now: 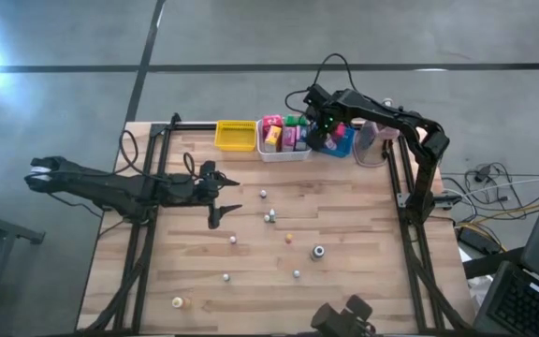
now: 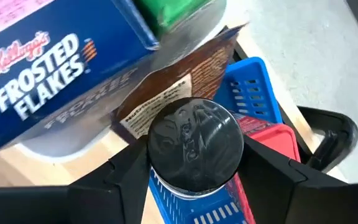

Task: Pick & Place Kitchen Items
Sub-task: Put the black seasoning bottle into the blue basket

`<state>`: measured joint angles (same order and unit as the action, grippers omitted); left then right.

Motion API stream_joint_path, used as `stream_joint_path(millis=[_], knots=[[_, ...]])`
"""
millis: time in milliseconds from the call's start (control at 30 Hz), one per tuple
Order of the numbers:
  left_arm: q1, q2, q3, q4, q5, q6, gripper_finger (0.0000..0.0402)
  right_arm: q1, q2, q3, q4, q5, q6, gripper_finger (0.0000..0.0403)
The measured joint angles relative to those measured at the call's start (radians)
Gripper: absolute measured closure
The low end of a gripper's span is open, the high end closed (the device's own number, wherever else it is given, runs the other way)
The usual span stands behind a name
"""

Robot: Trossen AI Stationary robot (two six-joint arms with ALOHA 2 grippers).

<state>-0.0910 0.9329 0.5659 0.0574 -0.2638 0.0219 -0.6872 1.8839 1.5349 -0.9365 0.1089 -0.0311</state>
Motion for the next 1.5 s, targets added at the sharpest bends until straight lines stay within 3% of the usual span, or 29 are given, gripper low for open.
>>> stream_joint_path(millis=[300, 533, 1033, 1500], knots=[[0.000, 0.000, 0.000, 0.000, 0.000, -0.008, 0.0090, 0.001, -0.023, -0.004, -0.011, -0.018, -0.079, 0.0198], [0.000, 0.000, 0.000, 0.001, 0.000, -0.037, 0.0090, 0.000, -0.114, -0.085, 0.027, -0.009, 0.016, 0.0201], [0.000, 0.000, 0.000, 0.002, 0.000, -0.021, 0.0090, 0.004, -0.433, -0.606, 0.708, 0.074, 0.239, 0.0198], [0.000, 0.000, 0.000, 0.021, 0.000, -0.043, 0.0090, 0.004, -0.404, -0.766, 0.902, 0.076, 0.249, 0.0196]])
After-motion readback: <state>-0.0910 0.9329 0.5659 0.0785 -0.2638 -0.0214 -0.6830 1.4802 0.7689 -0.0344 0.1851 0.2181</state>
